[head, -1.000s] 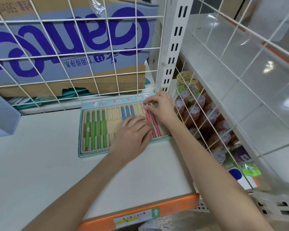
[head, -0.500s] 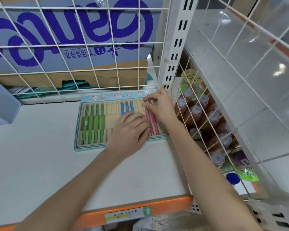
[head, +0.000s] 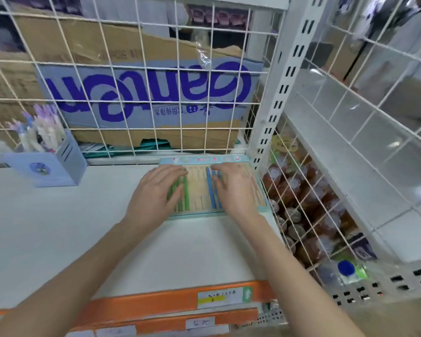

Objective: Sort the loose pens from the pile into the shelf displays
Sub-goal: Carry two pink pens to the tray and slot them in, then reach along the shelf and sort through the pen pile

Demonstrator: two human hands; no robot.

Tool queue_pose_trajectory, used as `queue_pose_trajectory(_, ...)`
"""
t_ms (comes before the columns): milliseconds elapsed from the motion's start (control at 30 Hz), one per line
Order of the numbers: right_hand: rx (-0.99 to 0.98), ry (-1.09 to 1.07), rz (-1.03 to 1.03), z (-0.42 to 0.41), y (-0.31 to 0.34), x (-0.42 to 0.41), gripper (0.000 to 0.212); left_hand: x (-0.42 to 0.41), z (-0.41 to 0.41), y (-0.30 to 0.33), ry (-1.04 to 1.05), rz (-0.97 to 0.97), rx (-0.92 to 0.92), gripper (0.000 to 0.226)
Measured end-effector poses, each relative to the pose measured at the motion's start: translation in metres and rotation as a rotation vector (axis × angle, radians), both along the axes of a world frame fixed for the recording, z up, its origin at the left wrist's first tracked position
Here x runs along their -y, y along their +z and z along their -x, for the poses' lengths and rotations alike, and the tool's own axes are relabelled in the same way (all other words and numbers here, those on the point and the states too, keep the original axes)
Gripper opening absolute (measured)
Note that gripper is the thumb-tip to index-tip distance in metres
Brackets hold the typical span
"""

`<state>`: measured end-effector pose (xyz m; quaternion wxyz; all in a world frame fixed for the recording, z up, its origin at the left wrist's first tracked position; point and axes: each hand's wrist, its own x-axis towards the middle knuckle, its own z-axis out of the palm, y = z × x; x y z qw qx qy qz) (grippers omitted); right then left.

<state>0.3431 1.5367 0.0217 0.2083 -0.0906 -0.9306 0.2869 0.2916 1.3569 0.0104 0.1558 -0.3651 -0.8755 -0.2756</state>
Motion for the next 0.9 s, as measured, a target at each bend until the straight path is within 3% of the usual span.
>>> queue_pose_trajectory(200,0.031,0.319,-0.101,0.013,0.006,0.148,0.038,0.146,-0.003,-0.001,0.263,0.047,0.048,0.049)
queue_pose_trajectory(533,0.047,0.645,-0.301,0.041,-0.004,0.369,0.048,0.378,-0.047,-0.013,0.699,0.194,-0.074,0.043)
queue_pose_trajectory(733,-0.014,0.882,-0.396,0.039,-0.005,0.502,0.052,0.488,-0.096,-0.009,0.952,0.203,0.008,0.045)
queue_pose_trajectory(900,-0.041,1.012,-0.400,0.032,-0.007,0.572,0.041,0.547,-0.126,-0.006,1.113,0.209,0.037,0.048)
